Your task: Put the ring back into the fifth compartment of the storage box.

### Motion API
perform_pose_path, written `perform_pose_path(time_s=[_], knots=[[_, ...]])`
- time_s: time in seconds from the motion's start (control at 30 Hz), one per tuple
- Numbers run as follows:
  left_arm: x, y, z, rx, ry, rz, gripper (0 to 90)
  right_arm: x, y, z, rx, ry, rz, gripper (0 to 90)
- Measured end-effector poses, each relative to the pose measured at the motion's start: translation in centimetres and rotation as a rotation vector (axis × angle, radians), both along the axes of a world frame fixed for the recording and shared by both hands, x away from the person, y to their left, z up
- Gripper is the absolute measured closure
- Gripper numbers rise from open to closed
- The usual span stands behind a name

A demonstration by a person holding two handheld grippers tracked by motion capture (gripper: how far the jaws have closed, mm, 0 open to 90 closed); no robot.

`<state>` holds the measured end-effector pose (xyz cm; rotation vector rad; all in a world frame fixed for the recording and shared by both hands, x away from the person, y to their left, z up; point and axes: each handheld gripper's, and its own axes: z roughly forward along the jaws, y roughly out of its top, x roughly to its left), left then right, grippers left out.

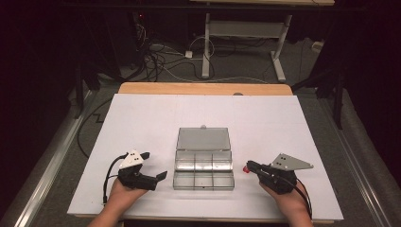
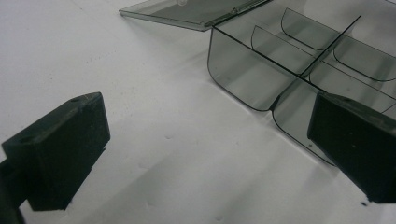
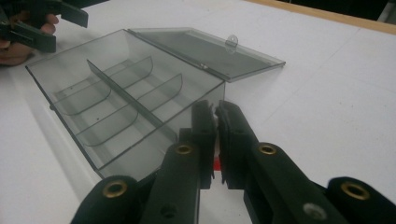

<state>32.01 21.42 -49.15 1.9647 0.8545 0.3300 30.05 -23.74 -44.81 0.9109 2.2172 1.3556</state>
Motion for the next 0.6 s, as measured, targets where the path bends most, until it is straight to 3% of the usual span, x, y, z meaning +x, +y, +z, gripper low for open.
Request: perform_pose_path(time_s=[0.6], knots=[[0.0,0.0,0.0,-0.003,0.002,0.002,0.0,-0.1,2.0,1.7,0.013,-0.052,0.046,87.0]])
